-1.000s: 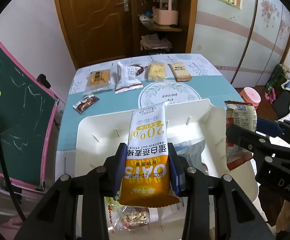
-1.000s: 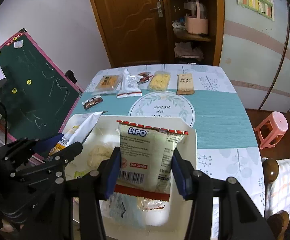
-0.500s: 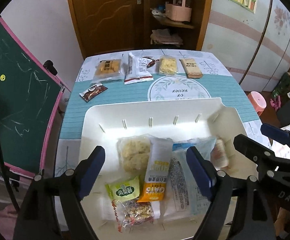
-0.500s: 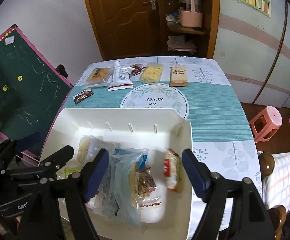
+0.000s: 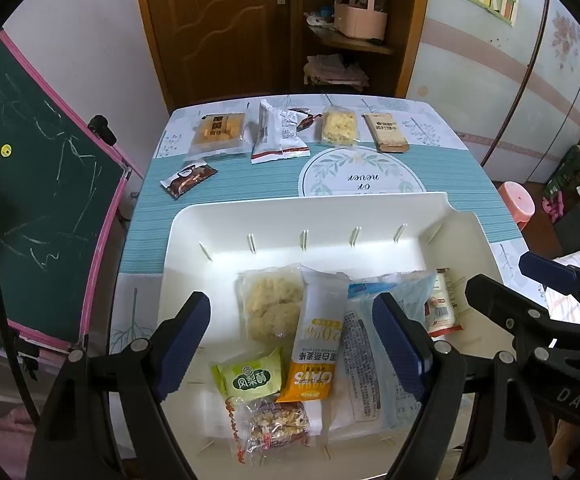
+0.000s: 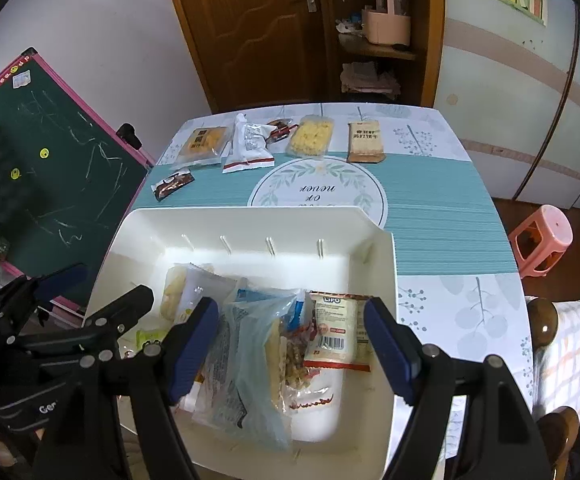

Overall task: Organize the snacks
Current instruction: 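Move both tools back over the remaining snacks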

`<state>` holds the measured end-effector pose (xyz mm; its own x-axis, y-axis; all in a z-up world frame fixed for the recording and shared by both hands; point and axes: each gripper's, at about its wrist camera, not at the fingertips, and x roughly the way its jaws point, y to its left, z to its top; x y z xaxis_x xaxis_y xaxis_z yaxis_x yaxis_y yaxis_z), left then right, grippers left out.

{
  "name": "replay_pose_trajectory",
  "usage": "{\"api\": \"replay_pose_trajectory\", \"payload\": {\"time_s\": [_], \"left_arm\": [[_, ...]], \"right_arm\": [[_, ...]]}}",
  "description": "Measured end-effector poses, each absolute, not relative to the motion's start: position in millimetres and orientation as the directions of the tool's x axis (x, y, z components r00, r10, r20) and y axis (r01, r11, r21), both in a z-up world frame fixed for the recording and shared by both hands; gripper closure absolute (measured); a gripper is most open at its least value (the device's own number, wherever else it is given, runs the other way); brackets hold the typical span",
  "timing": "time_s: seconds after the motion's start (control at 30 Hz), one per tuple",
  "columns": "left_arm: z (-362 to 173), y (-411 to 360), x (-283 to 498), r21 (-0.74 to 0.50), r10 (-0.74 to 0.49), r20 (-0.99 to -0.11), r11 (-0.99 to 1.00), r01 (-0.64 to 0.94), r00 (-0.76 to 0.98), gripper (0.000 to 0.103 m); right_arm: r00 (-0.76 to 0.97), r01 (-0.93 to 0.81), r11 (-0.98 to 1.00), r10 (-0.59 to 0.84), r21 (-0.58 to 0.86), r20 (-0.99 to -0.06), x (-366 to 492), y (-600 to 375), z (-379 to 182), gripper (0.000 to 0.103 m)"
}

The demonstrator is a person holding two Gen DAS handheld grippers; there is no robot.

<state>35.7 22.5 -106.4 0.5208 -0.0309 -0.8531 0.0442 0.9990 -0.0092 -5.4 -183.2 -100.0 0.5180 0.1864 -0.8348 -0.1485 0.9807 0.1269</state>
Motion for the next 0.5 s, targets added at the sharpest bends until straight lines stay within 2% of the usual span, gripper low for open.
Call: {"api": "replay_pose_trajectory", "payload": {"time_s": [0.5], "left_arm": [[-110.2,30.5,40.6,-0.038,-0.052,-0.853,0.999,0.038,0.52,0.021]], "right_arm": [[0.492,-0.179,0.97,0.232,0.163,-0.839,3.4,-180.2,-104.4,0.027]]}}
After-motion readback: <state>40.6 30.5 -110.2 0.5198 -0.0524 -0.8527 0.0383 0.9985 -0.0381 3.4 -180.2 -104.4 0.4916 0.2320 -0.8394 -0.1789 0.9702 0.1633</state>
